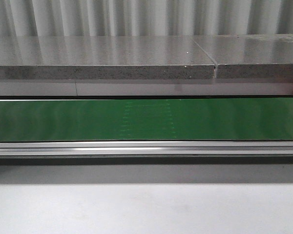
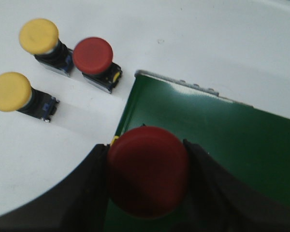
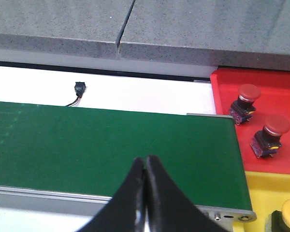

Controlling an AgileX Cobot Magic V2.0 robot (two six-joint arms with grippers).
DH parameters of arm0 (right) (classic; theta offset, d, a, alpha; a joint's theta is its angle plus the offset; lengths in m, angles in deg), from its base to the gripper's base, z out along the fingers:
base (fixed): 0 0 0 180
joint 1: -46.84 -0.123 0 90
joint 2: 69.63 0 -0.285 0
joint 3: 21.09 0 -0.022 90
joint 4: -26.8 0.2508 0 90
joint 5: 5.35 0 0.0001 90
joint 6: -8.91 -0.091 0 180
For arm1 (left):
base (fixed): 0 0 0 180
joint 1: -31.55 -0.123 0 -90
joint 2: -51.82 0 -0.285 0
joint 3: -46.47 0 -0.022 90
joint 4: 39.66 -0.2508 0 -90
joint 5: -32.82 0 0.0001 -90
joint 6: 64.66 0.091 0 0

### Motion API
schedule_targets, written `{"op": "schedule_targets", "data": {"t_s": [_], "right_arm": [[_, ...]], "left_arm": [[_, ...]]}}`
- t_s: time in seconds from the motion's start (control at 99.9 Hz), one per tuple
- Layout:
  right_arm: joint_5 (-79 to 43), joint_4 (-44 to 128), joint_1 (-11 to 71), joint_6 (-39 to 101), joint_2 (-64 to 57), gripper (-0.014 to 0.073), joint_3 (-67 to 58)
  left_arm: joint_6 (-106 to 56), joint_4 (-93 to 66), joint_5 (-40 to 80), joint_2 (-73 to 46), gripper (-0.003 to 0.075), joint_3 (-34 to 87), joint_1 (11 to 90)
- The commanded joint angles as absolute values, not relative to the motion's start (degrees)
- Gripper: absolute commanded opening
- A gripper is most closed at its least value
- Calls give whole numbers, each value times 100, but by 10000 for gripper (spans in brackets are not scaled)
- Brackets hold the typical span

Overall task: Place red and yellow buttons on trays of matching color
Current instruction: 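Carry the red button onto the start of the belt, release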

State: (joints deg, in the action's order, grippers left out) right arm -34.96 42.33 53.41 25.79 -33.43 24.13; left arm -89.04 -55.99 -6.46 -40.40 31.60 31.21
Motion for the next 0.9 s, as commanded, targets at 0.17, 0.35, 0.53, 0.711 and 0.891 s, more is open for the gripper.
{"op": "schedule_targets", "data": {"t_s": [0.17, 0.35, 0.53, 0.711, 0.891], "right_arm": [[-3110, 4251, 5335, 2603, -3341, -69, 2270], [-3110, 4251, 5335, 2603, -3341, -69, 2270], [-3110, 4251, 5335, 2603, -3341, -69, 2270], [-3110, 4251, 5335, 2603, -3341, -69, 2270], [-3110, 4251, 5335, 2603, -3341, -69, 2270]], "left_arm": [[-8918, -5601, -314, -3844, -21, 3056, 3261], [-8918, -5601, -394, -3941, -20, 3015, 3261], [-8907, -5592, -404, -3968, -2, 3015, 3261], [-8593, -5420, -425, -3968, 232, 3015, 3261], [-8439, -5338, -471, -3958, 549, 3015, 3268]]}}
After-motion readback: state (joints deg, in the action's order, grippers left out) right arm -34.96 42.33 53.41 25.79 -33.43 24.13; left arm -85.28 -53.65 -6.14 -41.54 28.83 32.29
